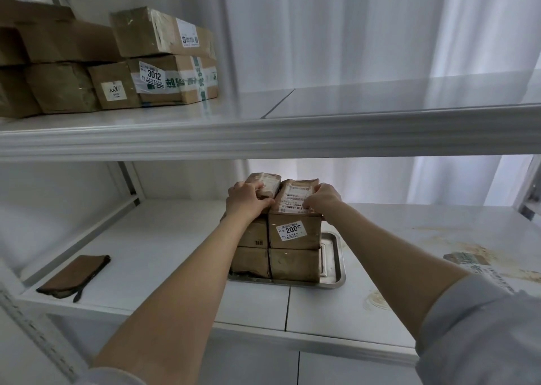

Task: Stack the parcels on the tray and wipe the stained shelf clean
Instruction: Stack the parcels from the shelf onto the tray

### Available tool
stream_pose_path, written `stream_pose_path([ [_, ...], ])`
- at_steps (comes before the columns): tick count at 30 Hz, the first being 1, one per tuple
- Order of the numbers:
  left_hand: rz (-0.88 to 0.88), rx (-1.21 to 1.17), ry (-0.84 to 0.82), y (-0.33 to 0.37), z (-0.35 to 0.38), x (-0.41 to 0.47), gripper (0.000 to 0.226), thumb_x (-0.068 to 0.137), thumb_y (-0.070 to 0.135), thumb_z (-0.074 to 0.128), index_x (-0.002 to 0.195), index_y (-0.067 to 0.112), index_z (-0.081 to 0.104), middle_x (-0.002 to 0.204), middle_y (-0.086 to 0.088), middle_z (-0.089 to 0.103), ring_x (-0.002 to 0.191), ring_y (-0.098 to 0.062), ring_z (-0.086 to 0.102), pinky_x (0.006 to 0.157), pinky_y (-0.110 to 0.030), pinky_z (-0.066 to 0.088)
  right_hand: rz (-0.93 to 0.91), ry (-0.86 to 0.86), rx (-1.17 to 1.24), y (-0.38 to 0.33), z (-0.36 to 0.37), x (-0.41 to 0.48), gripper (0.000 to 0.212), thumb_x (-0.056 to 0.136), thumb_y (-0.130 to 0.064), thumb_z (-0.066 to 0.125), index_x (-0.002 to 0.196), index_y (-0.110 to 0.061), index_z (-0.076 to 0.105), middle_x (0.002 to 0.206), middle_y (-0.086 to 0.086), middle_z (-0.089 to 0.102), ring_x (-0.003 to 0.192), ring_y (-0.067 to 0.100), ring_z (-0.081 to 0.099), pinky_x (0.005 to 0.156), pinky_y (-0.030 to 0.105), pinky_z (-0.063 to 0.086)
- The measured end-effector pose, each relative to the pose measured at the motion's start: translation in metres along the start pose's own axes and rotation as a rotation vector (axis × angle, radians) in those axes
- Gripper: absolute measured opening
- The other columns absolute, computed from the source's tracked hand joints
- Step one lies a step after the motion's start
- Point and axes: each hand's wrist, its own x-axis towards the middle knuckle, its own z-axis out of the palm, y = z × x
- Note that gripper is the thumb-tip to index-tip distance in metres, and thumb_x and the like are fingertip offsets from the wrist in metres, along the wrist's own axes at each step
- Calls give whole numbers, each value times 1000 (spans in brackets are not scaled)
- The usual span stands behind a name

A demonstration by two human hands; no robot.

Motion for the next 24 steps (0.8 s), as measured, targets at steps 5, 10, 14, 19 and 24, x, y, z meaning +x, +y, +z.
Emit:
stream_pose_path([
  [5, -8, 46, -6, 2, -2, -2, 67, 79, 48, 68, 139, 27, 47, 138, -14, 45, 128, -32, 39, 104, -39, 36, -15, 11, 4, 2, 0, 2, 33, 82, -10, 66, 113, -10, 57, 104, 9, 63, 98, 24, 63, 88, 41, 56],
  [10, -61, 146, -63, 12, -7, -5, 75, 79, 71, 49, 141, 30, 41, 148, -11, 34, 138, -31, 27, 108, -45, 31, -13, 4, 44, 5, -5, 4, 28, 85, -9, 63, 112, -8, 55, 111, 12, 63, 103, 26, 62, 87, 37, 55],
  [14, 10, 46, 91, 28, -10, -6, 58, 92, 57, 38, 136, 21, 50, 149, -11, 36, 139, -27, 28, 109, -43, 29, -27, 104, 109, 10, -18, 6, 46, 90, -11, 58, 134, -6, 46, 126, 11, 58, 106, 26, 58, 92, 36, 51],
  [19, 190, -84, 133, 74, 0, -8, 57, 101, 44, 23, 123, 6, 60, 143, -12, 46, 134, -26, 37, 109, -39, 31, -46, 172, 179, 25, -45, 8, 50, 89, 5, 52, 136, -11, 49, 129, 13, 55, 96, 24, 61, 85, 30, 53],
  [24, 279, -290, 85, 134, 34, -13, 60, 102, 41, 21, 105, 2, 67, 116, -11, 66, 111, -26, 58, 95, -32, 42, 13, 202, 357, 48, -85, 6, 30, 95, -6, 56, 125, -5, 54, 93, 16, 69, 59, 15, 61, 52, 22, 53],
])
